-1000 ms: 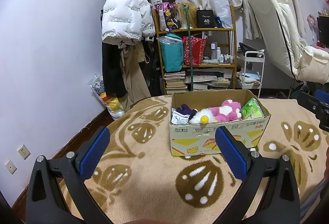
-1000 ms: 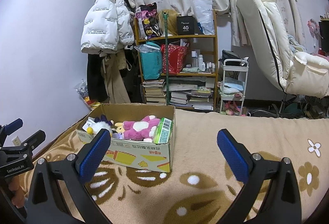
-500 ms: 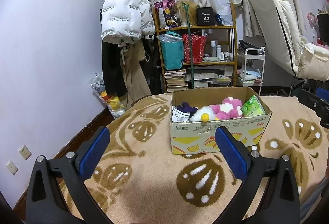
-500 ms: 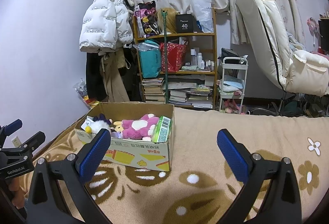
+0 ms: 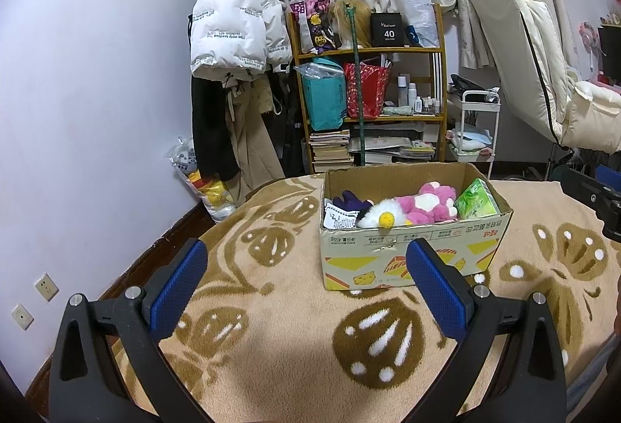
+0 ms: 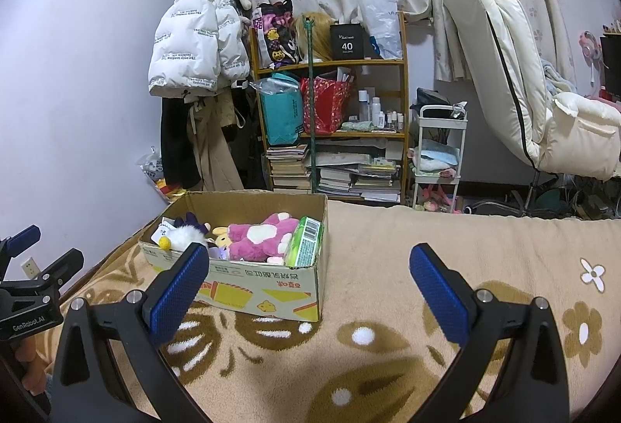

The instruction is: Organize soft objects

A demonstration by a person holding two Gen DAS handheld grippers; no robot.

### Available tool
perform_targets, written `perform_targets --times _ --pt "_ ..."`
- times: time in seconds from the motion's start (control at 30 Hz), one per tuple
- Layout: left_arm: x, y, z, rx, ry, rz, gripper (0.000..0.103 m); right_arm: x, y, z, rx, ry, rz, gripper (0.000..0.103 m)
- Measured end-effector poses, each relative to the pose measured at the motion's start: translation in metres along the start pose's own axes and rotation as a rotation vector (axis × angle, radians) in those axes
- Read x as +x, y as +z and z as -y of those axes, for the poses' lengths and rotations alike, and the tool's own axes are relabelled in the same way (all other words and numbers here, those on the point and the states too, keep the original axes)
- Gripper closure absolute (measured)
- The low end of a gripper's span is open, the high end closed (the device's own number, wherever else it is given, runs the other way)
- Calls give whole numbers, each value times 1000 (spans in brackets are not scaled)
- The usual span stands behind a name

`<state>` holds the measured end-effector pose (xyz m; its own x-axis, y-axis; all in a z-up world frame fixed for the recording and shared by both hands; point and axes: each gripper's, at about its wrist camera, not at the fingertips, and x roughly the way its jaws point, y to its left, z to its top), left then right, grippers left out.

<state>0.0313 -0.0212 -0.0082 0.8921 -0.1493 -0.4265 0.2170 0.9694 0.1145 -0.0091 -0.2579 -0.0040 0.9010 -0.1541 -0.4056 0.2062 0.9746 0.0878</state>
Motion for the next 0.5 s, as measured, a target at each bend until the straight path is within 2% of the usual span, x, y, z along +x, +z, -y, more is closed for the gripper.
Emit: perform_targets --times 0.5 --pt "3 -2 -2 4 1 -7 2 0 -6 2 3 1 -9 0"
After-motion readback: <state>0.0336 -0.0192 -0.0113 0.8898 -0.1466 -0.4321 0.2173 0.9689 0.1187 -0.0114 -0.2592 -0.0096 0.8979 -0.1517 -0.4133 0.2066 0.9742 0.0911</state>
